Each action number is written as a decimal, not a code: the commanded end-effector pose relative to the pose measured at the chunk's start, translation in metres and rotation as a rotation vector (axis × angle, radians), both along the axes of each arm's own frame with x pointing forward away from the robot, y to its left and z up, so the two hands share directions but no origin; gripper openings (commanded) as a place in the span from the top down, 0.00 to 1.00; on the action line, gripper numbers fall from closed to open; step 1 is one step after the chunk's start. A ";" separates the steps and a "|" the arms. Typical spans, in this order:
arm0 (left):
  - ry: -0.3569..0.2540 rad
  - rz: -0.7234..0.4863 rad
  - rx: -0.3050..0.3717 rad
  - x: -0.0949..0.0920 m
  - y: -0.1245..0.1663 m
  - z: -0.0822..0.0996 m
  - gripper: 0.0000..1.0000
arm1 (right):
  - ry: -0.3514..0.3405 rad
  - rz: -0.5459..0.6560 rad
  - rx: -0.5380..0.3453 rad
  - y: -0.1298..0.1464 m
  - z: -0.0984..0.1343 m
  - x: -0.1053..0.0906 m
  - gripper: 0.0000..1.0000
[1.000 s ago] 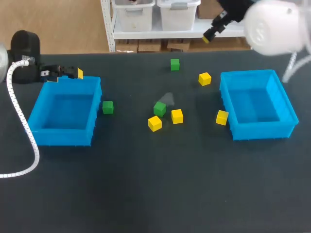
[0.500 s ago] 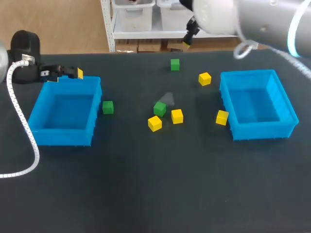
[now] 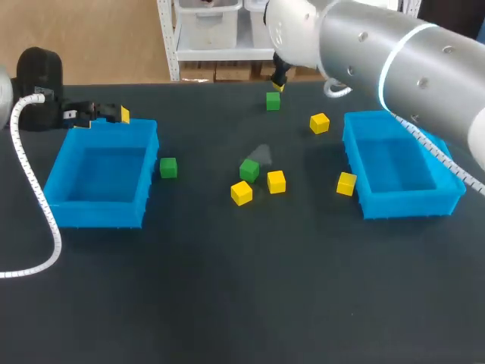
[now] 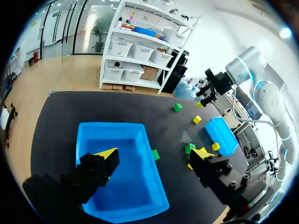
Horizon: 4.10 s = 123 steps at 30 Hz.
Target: Put the green cubes in the right bin and the yellow cubes in the left bin.
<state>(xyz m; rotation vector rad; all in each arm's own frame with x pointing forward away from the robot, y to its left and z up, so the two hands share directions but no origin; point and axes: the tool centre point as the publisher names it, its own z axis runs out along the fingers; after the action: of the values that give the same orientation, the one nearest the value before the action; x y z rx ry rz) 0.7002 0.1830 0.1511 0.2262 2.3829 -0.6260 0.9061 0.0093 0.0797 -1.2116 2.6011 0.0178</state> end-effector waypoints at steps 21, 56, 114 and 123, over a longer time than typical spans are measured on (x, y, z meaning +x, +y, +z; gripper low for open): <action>-0.005 -0.004 -0.006 0.000 0.001 -0.001 0.00 | 0.105 -0.208 -0.059 0.040 -0.044 0.026 0.00; -0.005 -0.004 -0.006 0.000 0.001 -0.001 0.00 | 0.054 -0.510 0.031 0.045 -0.094 0.072 0.00; -0.005 -0.004 -0.006 0.000 0.001 -0.001 0.00 | -0.164 -0.567 0.199 -0.114 0.051 -0.118 1.00; -0.005 -0.004 -0.006 0.000 0.001 -0.001 0.00 | -0.161 -0.639 0.158 -0.157 0.040 -0.157 1.00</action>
<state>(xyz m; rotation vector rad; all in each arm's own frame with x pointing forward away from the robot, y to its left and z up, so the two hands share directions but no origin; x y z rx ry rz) 0.7002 0.1829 0.1511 0.2262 2.3828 -0.6260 0.8074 -0.1272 0.1238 -0.3287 3.1730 -0.1039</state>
